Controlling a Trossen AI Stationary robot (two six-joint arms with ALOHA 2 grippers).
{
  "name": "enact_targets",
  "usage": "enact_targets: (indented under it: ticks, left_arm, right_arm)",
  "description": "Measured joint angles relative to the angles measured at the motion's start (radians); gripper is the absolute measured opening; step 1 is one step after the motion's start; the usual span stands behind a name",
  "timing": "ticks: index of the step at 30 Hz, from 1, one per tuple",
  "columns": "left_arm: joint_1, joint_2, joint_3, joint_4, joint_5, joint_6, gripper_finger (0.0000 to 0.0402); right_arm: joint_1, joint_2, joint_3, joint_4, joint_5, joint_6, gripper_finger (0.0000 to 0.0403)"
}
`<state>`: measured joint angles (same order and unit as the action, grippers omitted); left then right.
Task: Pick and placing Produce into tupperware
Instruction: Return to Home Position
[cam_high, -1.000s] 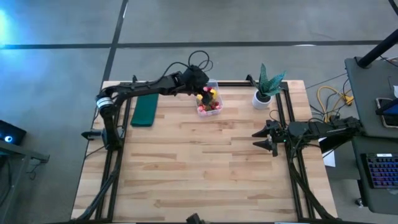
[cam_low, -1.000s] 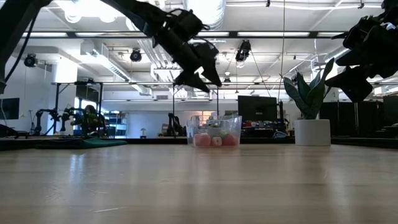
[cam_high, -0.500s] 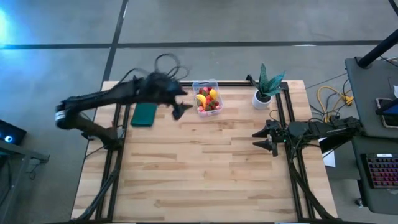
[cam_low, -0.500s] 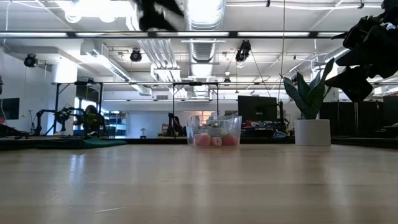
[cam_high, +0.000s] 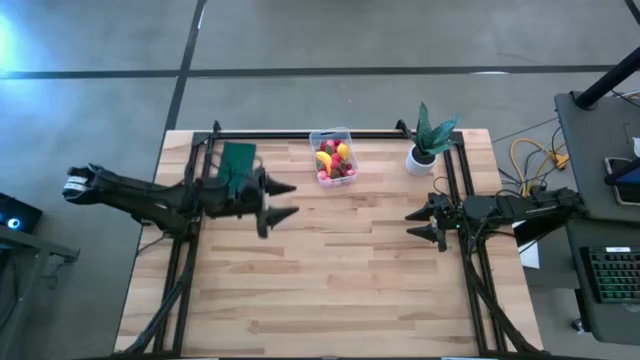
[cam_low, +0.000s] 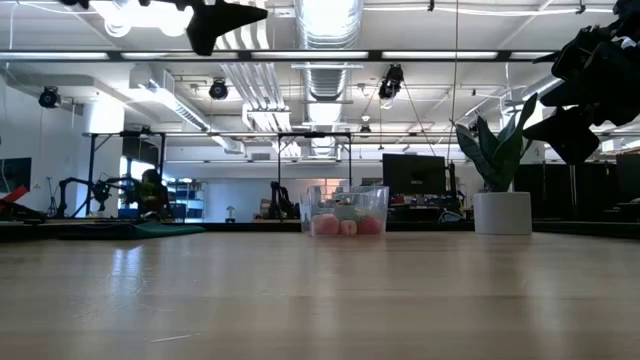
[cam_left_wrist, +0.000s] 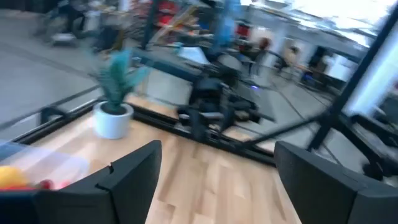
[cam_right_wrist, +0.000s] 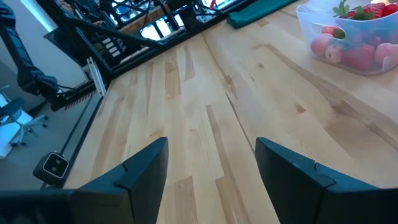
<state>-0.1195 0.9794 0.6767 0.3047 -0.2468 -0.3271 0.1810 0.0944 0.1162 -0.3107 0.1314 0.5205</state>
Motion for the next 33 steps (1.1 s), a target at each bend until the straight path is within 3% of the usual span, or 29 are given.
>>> enact_targets:
  ticks: [4,8,27,33]
  left_arm:
    - [0.018,-0.042,-0.125,0.106,0.004,0.085,0.0297]
    - [0.046,-0.132,-0.219,0.108,0.007,0.098,0.0297]
    - [0.048,-0.721,-0.648,0.094,0.008,0.144,0.0297]
    - [0.048,-0.865,-0.667,-0.141,0.037,0.048,0.0297]
  right_arm:
    - [0.000,0.000,0.000,0.000,0.000,0.000,0.0233]
    - [0.000,0.000,0.000,0.000,0.000,0.000,0.0233]
    - [0.000,0.000,0.000,0.000,0.000,0.000,0.0233]
    - [0.000,0.000,0.000,0.000,0.000,0.000,0.0233]
